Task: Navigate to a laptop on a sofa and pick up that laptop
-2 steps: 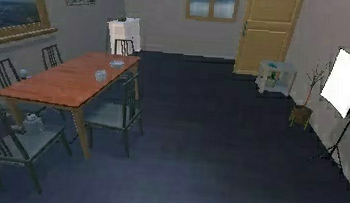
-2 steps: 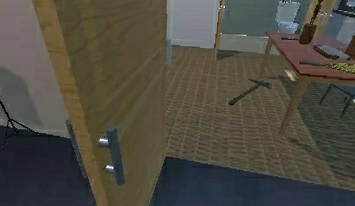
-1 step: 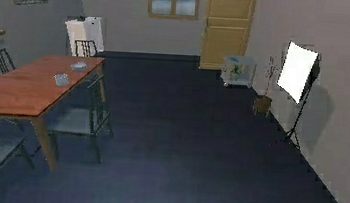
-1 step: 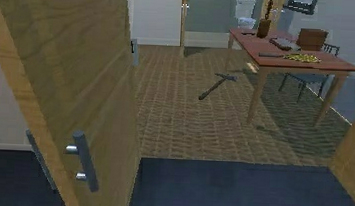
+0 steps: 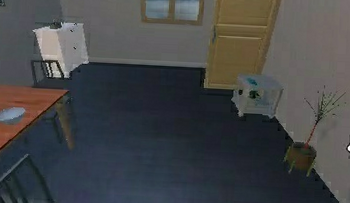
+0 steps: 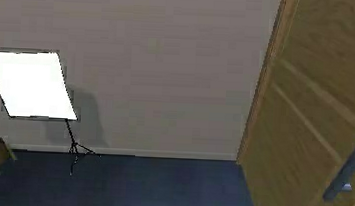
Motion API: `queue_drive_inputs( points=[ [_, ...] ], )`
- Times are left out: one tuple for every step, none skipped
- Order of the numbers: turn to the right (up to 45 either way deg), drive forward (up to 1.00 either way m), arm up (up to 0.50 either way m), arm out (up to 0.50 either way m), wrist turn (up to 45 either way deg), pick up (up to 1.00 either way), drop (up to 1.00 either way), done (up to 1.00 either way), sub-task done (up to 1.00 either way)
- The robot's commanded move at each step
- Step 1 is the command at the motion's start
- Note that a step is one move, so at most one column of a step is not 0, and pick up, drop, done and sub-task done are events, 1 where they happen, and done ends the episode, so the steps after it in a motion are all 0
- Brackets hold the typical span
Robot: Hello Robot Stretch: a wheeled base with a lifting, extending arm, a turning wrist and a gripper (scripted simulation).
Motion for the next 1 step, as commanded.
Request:
queue_drive_inputs(
  points=[
    [0.0, 1.0, 0.0, 0.0, 0.0, 0.0, 0.0, 0.0, 0.0]
  ],
)
